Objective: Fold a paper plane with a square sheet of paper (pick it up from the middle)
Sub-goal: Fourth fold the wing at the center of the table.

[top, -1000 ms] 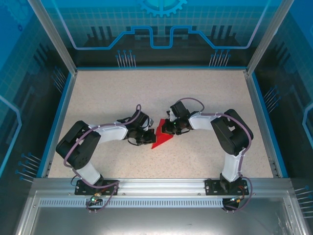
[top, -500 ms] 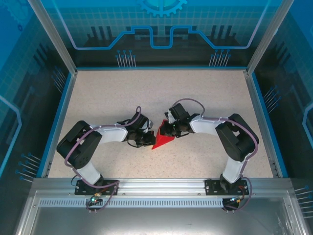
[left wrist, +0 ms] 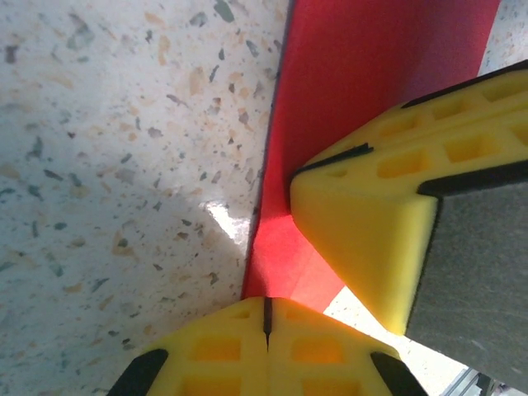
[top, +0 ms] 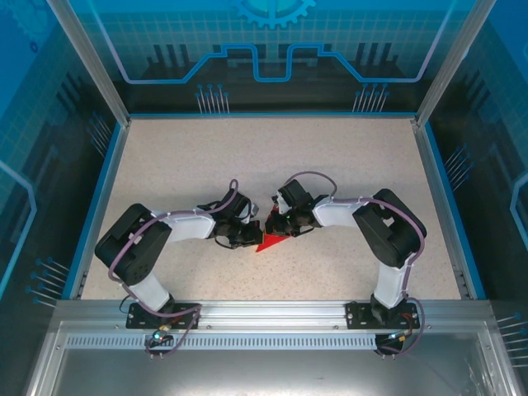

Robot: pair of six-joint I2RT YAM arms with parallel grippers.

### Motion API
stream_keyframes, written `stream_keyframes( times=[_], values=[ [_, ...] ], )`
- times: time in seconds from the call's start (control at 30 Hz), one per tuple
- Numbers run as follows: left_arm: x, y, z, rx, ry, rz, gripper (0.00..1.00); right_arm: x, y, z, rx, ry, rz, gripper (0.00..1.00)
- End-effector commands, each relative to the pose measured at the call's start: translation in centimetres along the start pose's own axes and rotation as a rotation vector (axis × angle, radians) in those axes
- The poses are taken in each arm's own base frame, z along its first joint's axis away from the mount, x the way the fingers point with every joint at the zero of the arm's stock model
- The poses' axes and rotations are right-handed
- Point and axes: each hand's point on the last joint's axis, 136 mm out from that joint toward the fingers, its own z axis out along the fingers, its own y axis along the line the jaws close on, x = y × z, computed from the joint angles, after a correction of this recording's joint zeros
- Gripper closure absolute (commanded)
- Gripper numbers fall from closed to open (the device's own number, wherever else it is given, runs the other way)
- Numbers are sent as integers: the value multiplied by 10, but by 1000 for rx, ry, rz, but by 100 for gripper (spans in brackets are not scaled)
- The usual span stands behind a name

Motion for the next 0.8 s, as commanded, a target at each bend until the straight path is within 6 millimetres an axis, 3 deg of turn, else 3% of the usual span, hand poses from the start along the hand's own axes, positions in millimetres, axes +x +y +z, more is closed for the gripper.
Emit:
stream_keyframes(
  times=[0.0, 0.07, 0.13, 0.37, 0.77],
  values=[
    [1, -27, -14, 97, -12, 33, 100, 5, -9, 6, 14, 19, 28, 93],
    [-3, -40, -21, 149, -33, 44, 100, 5, -7, 5, 4, 20, 22, 94],
    [-2, -40, -21, 154, -32, 42, 99, 4, -5, 4, -2, 17, 19, 94],
    [10, -9, 0, 63, 22, -10, 100, 5, -4, 5, -8, 22, 21, 94],
    [20, 27, 8, -64, 22, -51, 100, 3, -14, 3, 3, 17, 23, 94]
  ],
)
